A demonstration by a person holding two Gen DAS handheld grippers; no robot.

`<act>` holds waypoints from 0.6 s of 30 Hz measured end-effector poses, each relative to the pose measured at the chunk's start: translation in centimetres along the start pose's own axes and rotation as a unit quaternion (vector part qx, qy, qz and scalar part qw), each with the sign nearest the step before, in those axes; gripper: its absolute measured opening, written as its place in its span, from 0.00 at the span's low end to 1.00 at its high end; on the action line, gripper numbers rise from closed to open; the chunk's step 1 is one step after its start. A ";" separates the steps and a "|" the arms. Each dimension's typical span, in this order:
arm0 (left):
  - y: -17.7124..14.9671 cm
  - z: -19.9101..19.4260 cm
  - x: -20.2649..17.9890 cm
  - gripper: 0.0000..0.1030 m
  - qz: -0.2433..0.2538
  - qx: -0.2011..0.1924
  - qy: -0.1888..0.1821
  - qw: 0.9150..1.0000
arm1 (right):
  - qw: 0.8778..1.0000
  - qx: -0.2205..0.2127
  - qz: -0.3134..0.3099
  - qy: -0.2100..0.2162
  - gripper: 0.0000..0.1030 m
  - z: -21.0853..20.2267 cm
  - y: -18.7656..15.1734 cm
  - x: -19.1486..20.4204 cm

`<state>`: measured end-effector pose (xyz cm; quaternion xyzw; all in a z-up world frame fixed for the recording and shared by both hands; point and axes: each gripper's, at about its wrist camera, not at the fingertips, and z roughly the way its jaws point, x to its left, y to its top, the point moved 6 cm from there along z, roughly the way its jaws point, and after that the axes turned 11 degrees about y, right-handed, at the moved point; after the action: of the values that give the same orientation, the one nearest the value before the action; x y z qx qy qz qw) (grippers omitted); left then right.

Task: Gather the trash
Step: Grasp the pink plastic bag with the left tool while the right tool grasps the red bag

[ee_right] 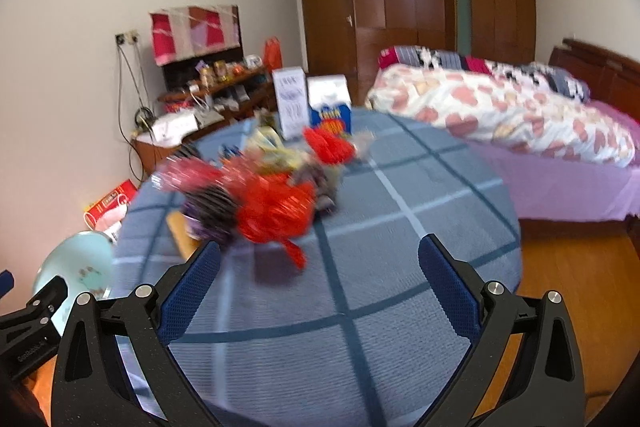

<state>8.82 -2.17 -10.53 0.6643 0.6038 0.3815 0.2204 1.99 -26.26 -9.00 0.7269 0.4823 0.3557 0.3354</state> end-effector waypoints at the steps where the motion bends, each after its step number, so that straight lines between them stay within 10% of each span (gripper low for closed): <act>1: -0.1 0.6 -0.4 0.94 0.002 0.005 -0.001 1.000 | 1.000 0.006 0.006 0.002 0.93 0.8 -0.1 -0.7; 4: -0.1 1.9 -1.3 0.93 0.009 0.011 -0.003 1.000 | 1.000 0.017 0.009 0.005 0.77 2.2 0.2 -1.6; 13: 2.9 2.3 -2.8 0.92 0.020 -0.017 -0.021 0.999 | 0.998 0.030 -0.013 0.051 0.76 6.3 1.7 0.5; 18: 4.6 2.0 -4.1 0.92 0.024 -0.021 -0.052 0.998 | 0.994 0.072 0.005 0.085 0.35 8.7 0.9 0.5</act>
<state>13.40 -6.66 -9.25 0.6926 0.5674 0.3644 0.2560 9.85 -27.33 -12.71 0.7187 0.5298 0.3820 0.2385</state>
